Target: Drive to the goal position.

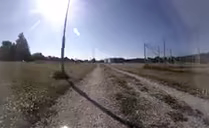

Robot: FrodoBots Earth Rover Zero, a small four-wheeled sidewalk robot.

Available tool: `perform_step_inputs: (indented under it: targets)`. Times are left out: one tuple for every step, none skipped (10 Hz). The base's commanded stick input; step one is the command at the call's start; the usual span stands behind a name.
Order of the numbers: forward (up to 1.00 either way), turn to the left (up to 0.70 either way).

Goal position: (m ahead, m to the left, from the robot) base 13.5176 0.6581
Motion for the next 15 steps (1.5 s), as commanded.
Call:
perform_step_inputs:
  targets:
    - [0.5, 0.0]
    - [0.5, 0.0]
    - [0.5, 0.0]
    - [0.5, 0.0]
    - [0.5, 0.0]
    - [0.5, 0.0]
    - [0.5, 0.0]
    - [0.5, 0.0]
    - [0.5, 0.0]
    - [0.5, 0.0]
    - [0.5, 0.0]
    - [0.5, 0.0]
    - [0.5, 0.0]
    - [0.5, 0.0]
    - [0.5, 0.0]
